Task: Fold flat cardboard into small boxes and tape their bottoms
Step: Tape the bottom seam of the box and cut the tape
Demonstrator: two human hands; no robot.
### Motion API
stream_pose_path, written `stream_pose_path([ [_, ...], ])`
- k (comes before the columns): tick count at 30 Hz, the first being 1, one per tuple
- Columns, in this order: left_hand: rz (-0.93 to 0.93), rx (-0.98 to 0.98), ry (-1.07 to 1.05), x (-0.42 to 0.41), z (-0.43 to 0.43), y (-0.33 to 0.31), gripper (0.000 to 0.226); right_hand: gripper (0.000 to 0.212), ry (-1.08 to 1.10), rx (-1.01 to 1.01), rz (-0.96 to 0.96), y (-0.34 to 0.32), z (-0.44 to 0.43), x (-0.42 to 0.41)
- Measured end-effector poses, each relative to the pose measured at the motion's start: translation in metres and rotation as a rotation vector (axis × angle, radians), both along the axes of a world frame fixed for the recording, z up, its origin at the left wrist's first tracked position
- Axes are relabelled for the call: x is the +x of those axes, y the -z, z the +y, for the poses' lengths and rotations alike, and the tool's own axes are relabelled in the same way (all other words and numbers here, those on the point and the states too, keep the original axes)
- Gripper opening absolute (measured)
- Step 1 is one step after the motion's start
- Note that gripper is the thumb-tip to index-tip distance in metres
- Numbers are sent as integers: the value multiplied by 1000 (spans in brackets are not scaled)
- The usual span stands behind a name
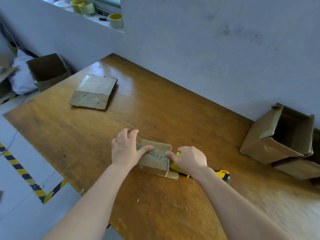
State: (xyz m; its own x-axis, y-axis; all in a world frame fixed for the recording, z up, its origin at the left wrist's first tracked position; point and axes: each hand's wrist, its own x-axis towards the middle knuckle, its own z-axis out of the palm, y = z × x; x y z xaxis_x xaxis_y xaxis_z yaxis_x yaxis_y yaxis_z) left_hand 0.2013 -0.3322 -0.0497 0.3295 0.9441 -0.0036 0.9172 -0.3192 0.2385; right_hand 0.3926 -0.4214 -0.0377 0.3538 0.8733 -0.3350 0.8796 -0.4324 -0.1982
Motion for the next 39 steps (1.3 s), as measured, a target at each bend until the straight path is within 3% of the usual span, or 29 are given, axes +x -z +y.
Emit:
stream_pose_path([
  [3, 76, 294, 153, 16, -28, -1, 44, 58, 37, -3, 14, -1, -1, -4],
  [5, 40, 184, 140, 29, -50, 1, 39, 57, 74, -4, 2, -4, 0, -8],
  [8, 18, 56, 58, 31, -56, 4, 49, 55, 119, -17, 61, -6, 2, -14],
  [14, -111, 24, 105, -3, -10, 4, 43, 22, 72, -34, 654, -17, 3, -40],
  [17, -63, -101, 157, -12, 2, 6, 49, 18, 134, 16, 810, -12, -2, -56],
  [23, 33, -145, 232, -19, 9, 7, 54, 35, 147, 12, 713, 1, -9, -73],
  [27, 35, -165, 256, -22, 14, 6, 55, 47, 231, -95, 585, 8, -1, -71],
  [33, 51, -163, 273, -20, 11, 5, 88, 50, 266, -122, 573, 10, 5, -79],
  [39, 115, -71, 307, -19, 10, 11, 94, 49, 216, -172, 613, 7, 1, -85],
])
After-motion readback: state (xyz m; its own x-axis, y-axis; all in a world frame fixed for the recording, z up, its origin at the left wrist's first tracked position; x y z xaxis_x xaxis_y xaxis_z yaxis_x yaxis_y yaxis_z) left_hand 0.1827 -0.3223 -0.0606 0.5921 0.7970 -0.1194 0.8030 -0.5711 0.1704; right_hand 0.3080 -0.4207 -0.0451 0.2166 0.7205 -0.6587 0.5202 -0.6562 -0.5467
